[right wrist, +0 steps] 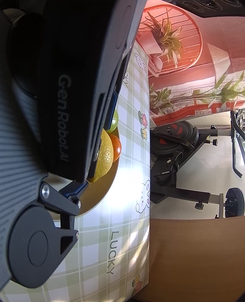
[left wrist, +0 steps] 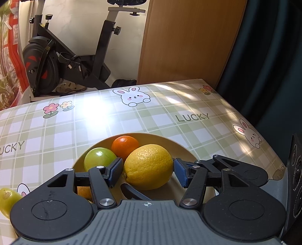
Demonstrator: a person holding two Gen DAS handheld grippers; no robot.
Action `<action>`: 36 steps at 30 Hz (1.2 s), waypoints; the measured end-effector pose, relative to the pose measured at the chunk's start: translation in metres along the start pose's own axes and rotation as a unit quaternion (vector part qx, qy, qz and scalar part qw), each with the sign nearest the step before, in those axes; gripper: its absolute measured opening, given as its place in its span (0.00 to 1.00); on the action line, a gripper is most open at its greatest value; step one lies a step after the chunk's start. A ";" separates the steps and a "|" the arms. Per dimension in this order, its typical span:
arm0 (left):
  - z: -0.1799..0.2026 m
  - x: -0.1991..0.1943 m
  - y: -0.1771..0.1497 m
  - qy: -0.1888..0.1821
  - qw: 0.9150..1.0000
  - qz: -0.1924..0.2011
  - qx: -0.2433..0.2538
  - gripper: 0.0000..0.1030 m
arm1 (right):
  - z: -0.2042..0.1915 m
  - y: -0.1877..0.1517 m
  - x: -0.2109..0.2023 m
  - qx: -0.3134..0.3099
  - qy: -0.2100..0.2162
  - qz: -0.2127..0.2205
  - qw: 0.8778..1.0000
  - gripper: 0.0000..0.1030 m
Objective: Organize fruits
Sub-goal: 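Open the left tool to release the lemon on the plate, then withdraw the left tool from the plate toward the remaining fruits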
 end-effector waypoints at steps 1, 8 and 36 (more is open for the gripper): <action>0.000 -0.001 -0.001 0.000 1.000 0.001 0.000 0.60 | 0.000 -0.001 0.000 0.000 0.000 -0.001 1.000 0.68; -0.002 -0.011 -0.004 0.007 1.000 0.007 -0.005 0.60 | -0.004 -0.006 -0.008 -0.001 -0.004 -0.006 1.000 0.69; -0.043 -0.124 -0.032 0.074 0.993 0.085 -0.020 0.60 | -0.038 -0.014 -0.072 0.039 -0.013 0.011 0.999 0.69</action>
Point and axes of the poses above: each gripper's, at about its wrist camera, not at the fingertips, and x roughly the way its jaws point, z to its right, y to its top, the point moved 1 cm from there along x, roughly the way its jaws point, and after that the axes turned 4 degrees about -x, right-handed, at the moved point
